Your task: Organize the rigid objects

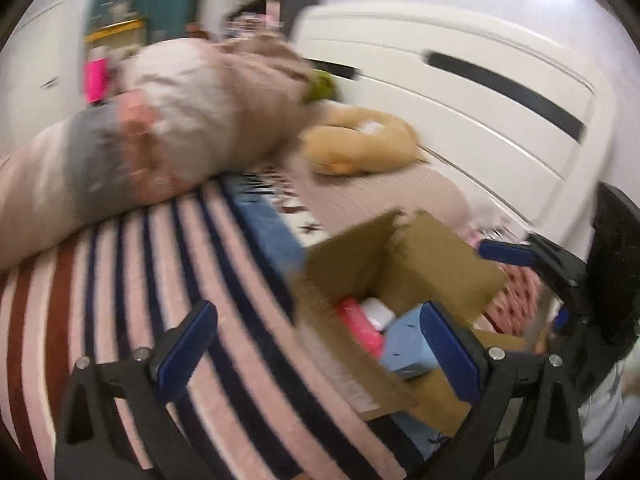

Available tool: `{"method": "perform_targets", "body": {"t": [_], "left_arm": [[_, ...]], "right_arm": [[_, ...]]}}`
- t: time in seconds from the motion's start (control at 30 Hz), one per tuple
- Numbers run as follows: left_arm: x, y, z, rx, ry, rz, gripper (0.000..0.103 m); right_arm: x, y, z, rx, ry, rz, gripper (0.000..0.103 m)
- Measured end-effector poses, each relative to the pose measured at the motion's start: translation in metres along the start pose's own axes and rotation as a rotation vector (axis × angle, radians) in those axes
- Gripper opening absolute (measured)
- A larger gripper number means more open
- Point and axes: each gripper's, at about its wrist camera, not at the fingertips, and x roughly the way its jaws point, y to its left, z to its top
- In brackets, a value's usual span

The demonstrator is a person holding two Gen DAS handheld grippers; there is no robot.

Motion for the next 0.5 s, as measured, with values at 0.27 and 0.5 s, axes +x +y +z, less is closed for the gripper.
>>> {"method": "perform_targets", "body": {"t": [0.27,0.5], "left_arm": [[-0.049,0.042,-0.033,-0.202,-0.129,0.265,0.101],[-0.063,0.046,-0.047,-0.192,-0.181,0.389,0.101]], "right_arm": [[-0.017,0.015,0.018,-0.038,-0.143,0.064,0.103],[-0.017,0.022,0.019,-0.011,-0.131,0.076,0.103]]}}
